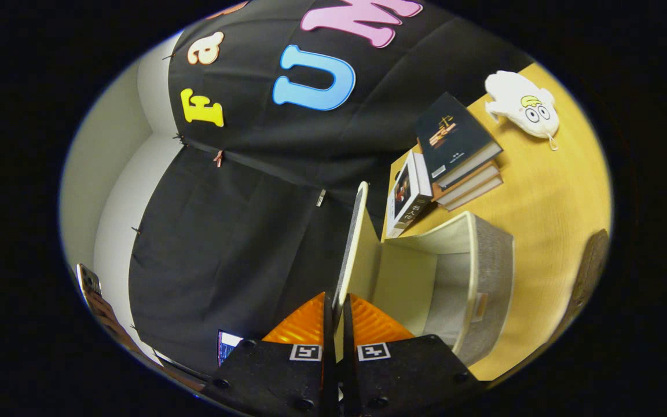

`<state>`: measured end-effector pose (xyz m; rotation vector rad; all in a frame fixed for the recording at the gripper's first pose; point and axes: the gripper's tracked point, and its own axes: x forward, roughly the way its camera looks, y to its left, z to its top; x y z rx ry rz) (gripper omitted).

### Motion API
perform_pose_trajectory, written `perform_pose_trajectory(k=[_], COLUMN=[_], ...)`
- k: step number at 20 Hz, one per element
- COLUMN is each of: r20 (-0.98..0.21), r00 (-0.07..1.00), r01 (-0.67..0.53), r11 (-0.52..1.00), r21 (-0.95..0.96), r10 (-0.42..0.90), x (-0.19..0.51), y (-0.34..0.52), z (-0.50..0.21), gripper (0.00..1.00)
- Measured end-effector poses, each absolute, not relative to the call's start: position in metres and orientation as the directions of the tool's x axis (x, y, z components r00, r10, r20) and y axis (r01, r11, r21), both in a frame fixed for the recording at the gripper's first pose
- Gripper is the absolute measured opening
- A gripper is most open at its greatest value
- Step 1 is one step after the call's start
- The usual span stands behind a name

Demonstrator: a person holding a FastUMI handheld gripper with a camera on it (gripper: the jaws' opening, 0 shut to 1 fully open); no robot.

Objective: Open the storage box then place both shoes into the box .Put the left shoe in first, then the right shoe, with the right side of both shoes facing outward in a uniform manner.

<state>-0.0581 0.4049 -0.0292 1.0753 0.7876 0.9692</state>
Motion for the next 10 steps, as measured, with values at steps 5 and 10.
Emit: perform_pose_trajectory(k=[5, 10], r20=[-0.036, -0.029], r00=[0.356, 0.315], r01=[-0.298, -0.317], r11=[0.15, 0.134], r21=[0.943, 0.939], r10=[0.934, 0.949], x=[-0.063, -0.07], y=[0.459, 0.518], z=[0.004, 0.019], gripper=[0.09, 0.12])
